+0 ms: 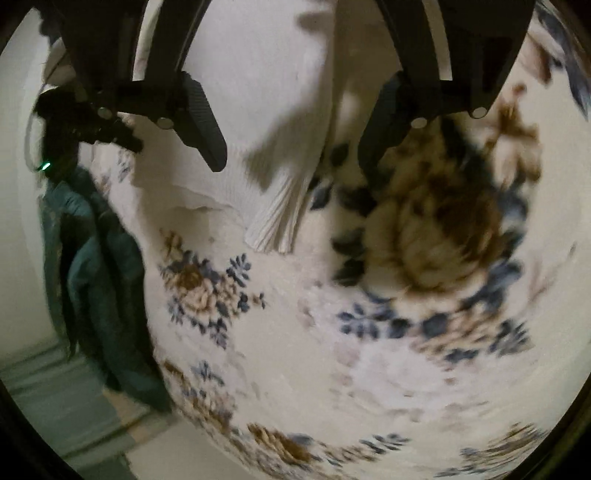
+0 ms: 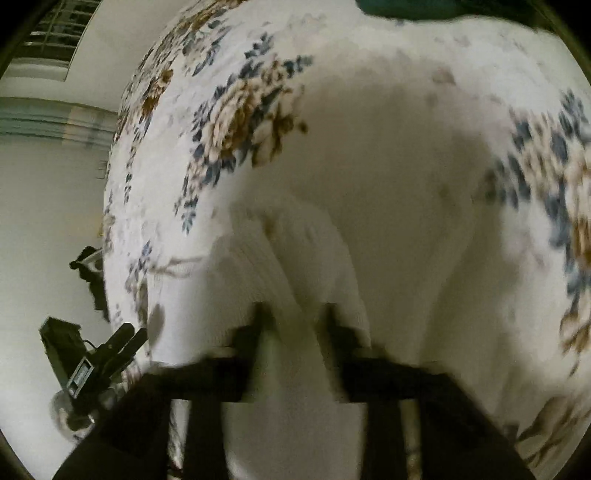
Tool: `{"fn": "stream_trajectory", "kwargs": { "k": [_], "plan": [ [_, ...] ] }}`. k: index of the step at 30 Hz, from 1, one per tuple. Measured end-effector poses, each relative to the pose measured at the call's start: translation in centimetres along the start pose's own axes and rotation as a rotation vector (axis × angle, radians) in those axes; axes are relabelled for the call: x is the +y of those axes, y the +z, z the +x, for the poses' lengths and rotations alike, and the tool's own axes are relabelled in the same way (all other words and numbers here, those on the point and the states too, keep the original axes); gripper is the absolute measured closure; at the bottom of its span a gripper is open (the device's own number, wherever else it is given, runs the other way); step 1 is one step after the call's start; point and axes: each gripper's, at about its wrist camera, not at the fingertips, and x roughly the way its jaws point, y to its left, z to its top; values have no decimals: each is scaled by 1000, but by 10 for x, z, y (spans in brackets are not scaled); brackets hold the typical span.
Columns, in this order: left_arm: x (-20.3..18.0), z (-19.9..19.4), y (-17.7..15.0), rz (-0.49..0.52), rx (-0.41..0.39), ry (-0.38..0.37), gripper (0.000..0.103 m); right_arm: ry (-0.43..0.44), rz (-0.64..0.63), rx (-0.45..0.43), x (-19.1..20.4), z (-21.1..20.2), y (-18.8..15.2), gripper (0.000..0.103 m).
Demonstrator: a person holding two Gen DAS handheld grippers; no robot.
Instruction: Fold small clothes
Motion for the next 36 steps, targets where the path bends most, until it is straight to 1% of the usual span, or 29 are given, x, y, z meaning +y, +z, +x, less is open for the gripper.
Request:
{"fn": "stream_trajectory", "kwargs": {
  "k": [1, 3, 4, 6, 7, 9, 12, 13, 15, 17, 19, 20, 21, 22, 23, 24, 26, 28, 31, 33, 36],
  "plan": [
    [5, -5, -9, -28, 8, -24, 30, 24, 16, 6, -6, -4, -7, 41],
    [12, -10, -21, -59, 26, -69, 30, 49, 28, 23, -11, -8, -21, 28],
    [15, -9, -31, -69, 41, -92, 30, 69, 42, 34, -18, -10, -30, 25],
    [19, -4, -44, -76, 68, -116, 30, 119, 63, 62, -27, -5, -44, 11],
    [21, 1, -50, -84, 84, -133, 30, 159, 80, 93, -34, 3, -53, 11],
    [24, 15, -60, -88, 125, -154, 30, 208, 105, 151, -42, 22, -63, 11],
    [25, 35, -64, -93, 180, -191, 30, 249, 111, 217, -48, 53, -71, 11],
    [24, 42, -63, -100, 191, -220, 30, 283, 116, 231, -49, 63, -71, 10],
    [22, 51, -59, -111, 208, -256, 30, 323, 121, 242, -49, 75, -67, 9],
    [18, 61, -54, -115, 219, -290, 30, 355, 116, 260, -46, 85, -62, 9],
    [15, 68, -50, -133, 217, -326, 31, 361, 107, 268, -42, 91, -59, 9],
    [13, 70, -48, -133, 210, -341, 32, 363, 99, 272, -39, 94, -59, 10],
    [10, 70, -47, -130, 199, -348, 47, 363, 90, 270, -37, 96, -59, 18],
    [5, 68, -45, -120, 188, -356, 74, 361, 82, 266, -35, 96, -59, 26],
    [5, 65, -44, -115, 176, -362, 74, 366, 71, 262, -32, 96, -60, 42],
    [2, 61, -42, -106, 158, -363, 75, 366, 66, 250, -31, 93, -60, 50],
    [-6, 51, -40, -77, 129, -367, 76, 359, 52, 213, -27, 85, -62, 58],
    [-13, 44, -36, -62, 119, -362, 77, 331, 29, 187, -18, 76, -65, 60],
    [-25, 33, -24, -42, 107, -354, 77, 320, 15, 161, -4, 65, -63, 62],
    [-31, 21, -11, -33, 88, -361, 77, 340, 8, 136, 12, 54, -58, 63],
    [-40, 0, 17, -15, 43, -375, 77, 375, -26, 86, 39, 27, -31, 63]
  ]
}}
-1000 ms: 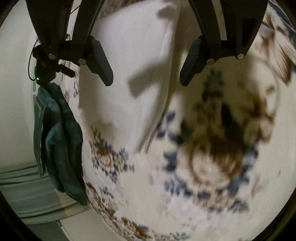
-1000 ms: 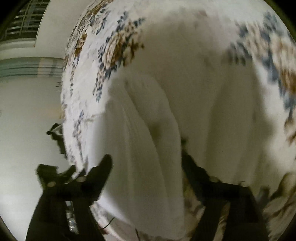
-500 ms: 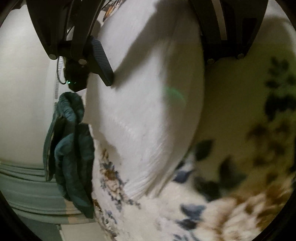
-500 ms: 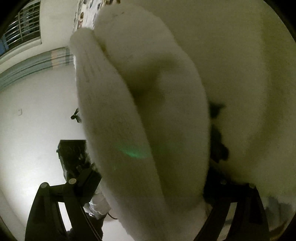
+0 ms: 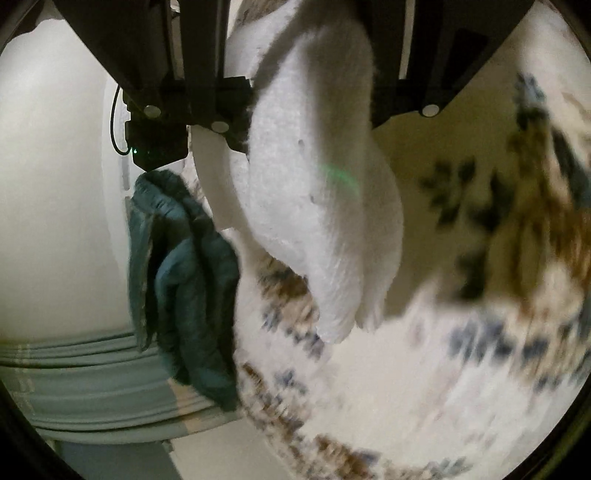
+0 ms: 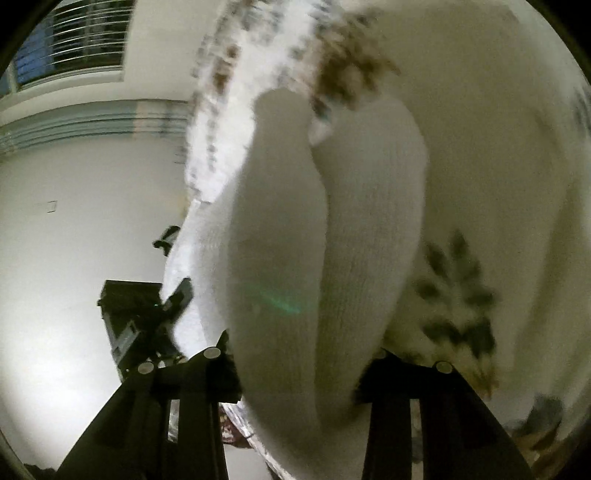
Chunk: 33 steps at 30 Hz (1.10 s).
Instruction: Fold small clothes
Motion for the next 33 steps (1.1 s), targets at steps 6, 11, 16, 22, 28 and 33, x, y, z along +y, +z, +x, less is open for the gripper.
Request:
{"fn": "stream_trajectory", "kwargs": {
  "k": [6, 11, 16, 22, 28, 33],
  "plan": [
    [-26, -6, 82, 55, -75, 2, 77, 21, -68, -69, 52, -1, 79, 63],
    [-6, 24, 145, 49, -75, 29, 75, 0, -72, -100, 54, 21, 145, 63],
    [37, 78, 163, 60, 53, 182, 71, -146, -40, -48, 19, 62, 176, 62],
    [40, 85, 150, 98, 64, 238, 65, -263, -83, -57, 14, 59, 165, 46],
    [2, 62, 131, 198, -33, 516, 57, -748, -260, -161, 60, 43, 124, 6],
    [-39, 25, 93, 301, -182, 715, 17, -933, -305, -240, 90, 22, 83, 0]
  ]
}}
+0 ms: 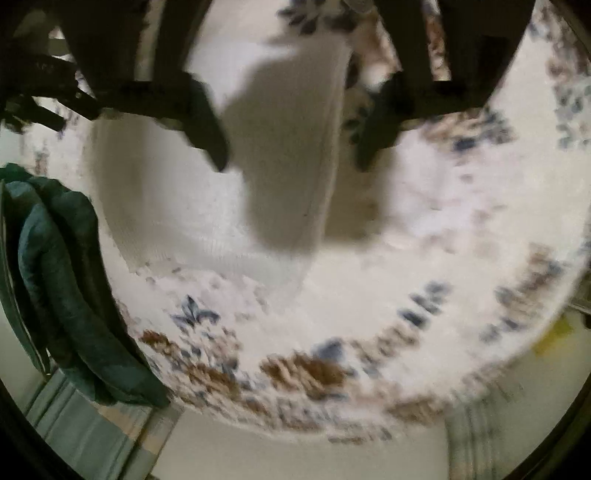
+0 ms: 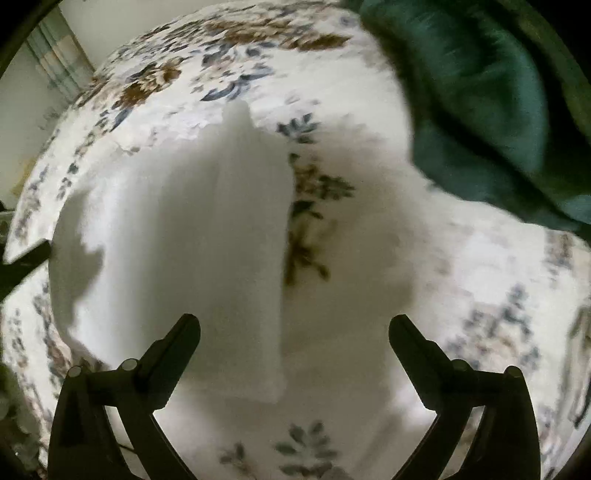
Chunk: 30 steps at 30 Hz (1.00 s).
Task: Fold small clothes
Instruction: 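Open both grippers and lift them away from the folded sweater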
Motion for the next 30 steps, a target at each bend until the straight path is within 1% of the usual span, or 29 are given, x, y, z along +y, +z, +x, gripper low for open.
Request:
{"fn": "stream_trajectory", "kwargs": {
  "k": [1, 2, 4, 5, 6, 10, 13, 18, 20, 24, 25, 27, 30],
  "plan": [
    [-3, -13, -3, 5, -27, 23, 2, -27, 10, -24, -1, -14, -7, 0],
    [-7, -31, -8, 14, -51, 46, 0, -44, 14, -42, -6, -27, -13, 0],
    [-15, -54, -12, 25, -86, 74, 0, -93, 8, -91, -5, -56, -22, 0],
    [-21, -71, -15, 34, -112, 93, 0, -116, 3, -125, -5, -78, -28, 0],
    [-25, -82, -17, 39, -117, 92, 0, -127, 5, -149, -4, -95, -33, 0],
    [-45, -134, -26, 62, -113, 92, 0, -130, 29, -200, -14, -171, -58, 0],
    [-61, -185, -36, 91, -136, 122, 0, -141, 31, -244, -22, -241, -80, 0],
    [-81, -263, -59, 87, -157, 124, 0, -175, 40, -323, -31, -344, -119, 0],
    [-89, -299, -69, 93, -181, 122, 0, -170, 46, -350, -36, -389, -139, 0],
    [-102, -375, -88, 95, -238, 121, 0, -152, 54, -398, -42, -464, -173, 0],
    [-103, -386, -91, 95, -247, 120, 0, -145, 55, -412, -43, -482, -181, 0],
    [-108, -423, -99, 96, -278, 117, 0, -132, 48, -443, -45, -519, -198, 0],
    [-113, -461, -107, 101, -311, 116, 0, -118, 32, -486, -47, -568, -224, 0]
  ]
}}
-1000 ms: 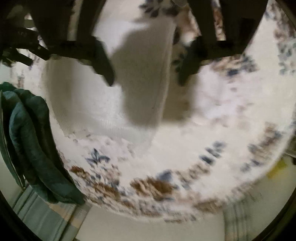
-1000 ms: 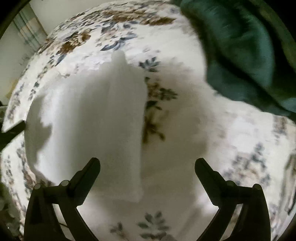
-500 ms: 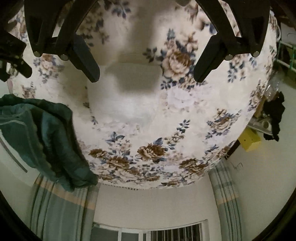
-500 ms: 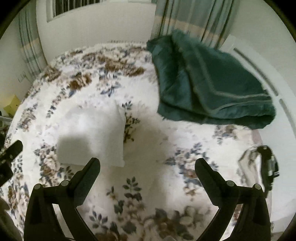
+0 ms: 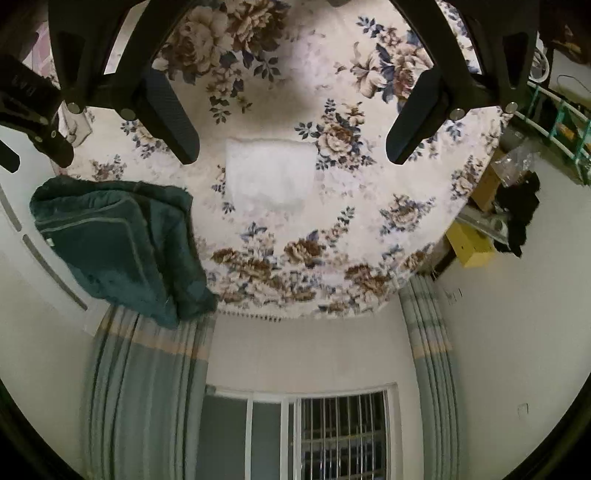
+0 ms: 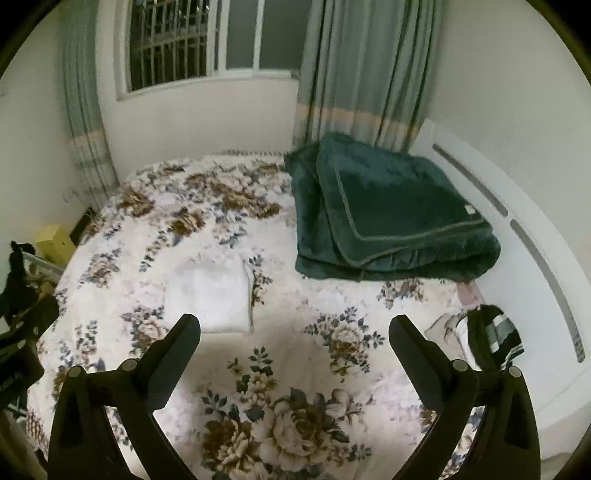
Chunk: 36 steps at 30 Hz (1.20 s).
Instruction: Fold small clothes
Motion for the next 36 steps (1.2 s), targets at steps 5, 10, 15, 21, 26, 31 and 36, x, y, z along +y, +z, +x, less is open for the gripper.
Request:
{"fn": "stream_trajectory", "kwargs": {
  "k": [5, 10, 15, 21, 26, 31, 36],
  "plan": [
    [2, -56, 0, -11, -42, -9, 0, 13, -7, -73, -9, -77, -1, 0],
    [1, -96, -7, -19, -60, -36, 0, 12, -9, -139, -18, -143, -4, 0],
    [-1, -126, -13, -20, -78, -39, 0, 30, -22, -165, -23, -186, -12, 0],
    [-1, -148, -18, -25, -92, -34, 0, 47, -27, -174, -28, -214, -21, 0],
    [-1, -160, -22, -31, -105, -20, 0, 58, -24, -171, -32, -222, -27, 0],
    [-3, -167, -23, -27, -122, -16, 0, 69, -31, -174, -35, -229, -29, 0],
    [-6, -175, -24, -27, -132, -4, 0, 77, -32, -177, -37, -232, -31, 0]
  ]
}}
